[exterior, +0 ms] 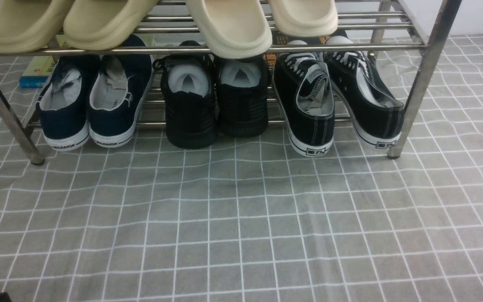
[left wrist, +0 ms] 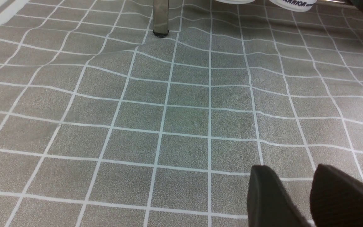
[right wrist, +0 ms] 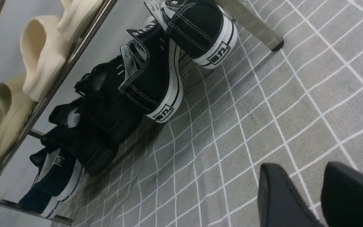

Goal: Take the shoes off the shelf with your hand from the grey coffee tablecloth.

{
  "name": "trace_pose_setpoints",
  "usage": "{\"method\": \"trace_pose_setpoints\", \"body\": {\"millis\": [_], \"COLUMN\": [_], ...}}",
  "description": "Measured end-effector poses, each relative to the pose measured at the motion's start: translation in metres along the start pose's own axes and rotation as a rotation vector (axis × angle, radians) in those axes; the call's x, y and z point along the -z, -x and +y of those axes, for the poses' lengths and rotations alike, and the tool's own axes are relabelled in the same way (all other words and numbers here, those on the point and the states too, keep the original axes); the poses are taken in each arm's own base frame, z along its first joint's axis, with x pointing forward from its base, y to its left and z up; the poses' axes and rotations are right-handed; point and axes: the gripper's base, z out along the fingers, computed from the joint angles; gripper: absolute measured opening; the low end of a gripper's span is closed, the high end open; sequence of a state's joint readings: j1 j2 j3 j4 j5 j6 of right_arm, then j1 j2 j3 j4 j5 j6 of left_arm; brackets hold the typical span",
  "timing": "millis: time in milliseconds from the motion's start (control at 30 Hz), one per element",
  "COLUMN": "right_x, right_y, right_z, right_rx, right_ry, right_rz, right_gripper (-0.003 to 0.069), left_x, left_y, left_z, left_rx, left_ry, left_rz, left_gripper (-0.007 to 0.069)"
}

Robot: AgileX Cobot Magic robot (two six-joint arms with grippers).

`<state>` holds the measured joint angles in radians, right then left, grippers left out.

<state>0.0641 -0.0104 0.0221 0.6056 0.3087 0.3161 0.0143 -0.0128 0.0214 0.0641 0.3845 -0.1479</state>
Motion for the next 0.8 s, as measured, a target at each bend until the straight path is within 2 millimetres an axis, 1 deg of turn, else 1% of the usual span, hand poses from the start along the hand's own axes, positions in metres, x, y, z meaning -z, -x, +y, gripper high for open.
{"method": "trace_pose_setpoints", "body": {"millis": [100,133,167,200,233,267,300,333,367,433,467,500,533,600,700,733,767,800], "right_x": [0.004,0.004,0.006,0.004,0.005,-0.001,-0.001,-0.011,-0.015,-0.033,-0.04,-0.051,-0.065,-0.083,-0.115,-0.117,-0.125,-0.143], "right_y": [0.01,0.012,0.024,0.032,0.035,0.047,0.049,0.057,0.06,0.066,0.068,0.069,0.07,0.069,0.062,0.06,0.059,0.053], "right_z": [0.013,0.015,0.029,0.037,0.041,0.054,0.057,0.064,0.066,0.071,0.072,0.073,0.074,0.077,0.089,0.091,0.097,0.108], "right_rx": [0.144,0.15,0.232,0.278,0.286,0.346,0.353,0.391,0.401,0.418,0.422,0.428,0.424,0.443,0.502,0.514,0.537,0.568], "right_ry": [-0.002,0.003,-0.008,-0.035,-0.033,-0.093,-0.097,-0.174,-0.205,-0.312,-0.341,-0.365,-0.374,-0.347,-0.218,-0.196,-0.155,-0.089], "right_rz": [-0.008,-0.011,-0.022,-0.004,-0.005,0.056,0.066,0.163,0.207,0.379,0.437,0.508,0.595,0.682,0.816,0.828,0.851,0.905], "right_gripper": [0.0145,0.013,0.0072,0.0025,0.0012,-0.001,-0.0011,-0.001,-0.001,-0.0003,0.0001,0.0006,0.0011,0.0023,0.0055,0.0062,0.0078,0.0108], "left_x": [0.0,0.0,0.0,0.0,0.0,0.0,0.0,0.0,0.0,0.0,0.0,0.0,0.0,0.0,0.0,0.0,0.0,0.0], "left_y": [0.0,0.0,0.0,0.0,0.0,0.0,0.0,0.0,0.0,0.0,0.0,0.0,0.0,0.0,0.0,0.0,0.0,0.0], "left_z": [0.0,0.0,0.0,0.0,0.0,0.0,0.0,0.0,0.0,0.0,0.0,0.0,0.0,0.0,0.0,0.0,0.0,0.0], "left_rx": [0.0,0.0,0.0,0.0,0.0,0.0,0.0,0.0,0.0,0.0,0.0,0.0,0.0,0.0,0.0,0.0,0.0,0.0], "left_ry": [0.0,0.0,0.0,0.0,0.0,0.0,0.0,0.0,0.0,0.0,0.0,0.0,0.0,0.0,0.0,0.0,0.0,0.0], "left_rz": [0.0,0.0,0.0,0.0,0.0,0.0,0.0,0.0,0.0,0.0,0.0,0.0,0.0,0.0,0.0,0.0,0.0,0.0], "left_gripper": [0.024,0.024,0.024,0.024,0.024,0.024,0.024,0.024,0.024,0.024,0.024,0.024,0.024,0.024,0.024,0.024,0.024,0.024]}}
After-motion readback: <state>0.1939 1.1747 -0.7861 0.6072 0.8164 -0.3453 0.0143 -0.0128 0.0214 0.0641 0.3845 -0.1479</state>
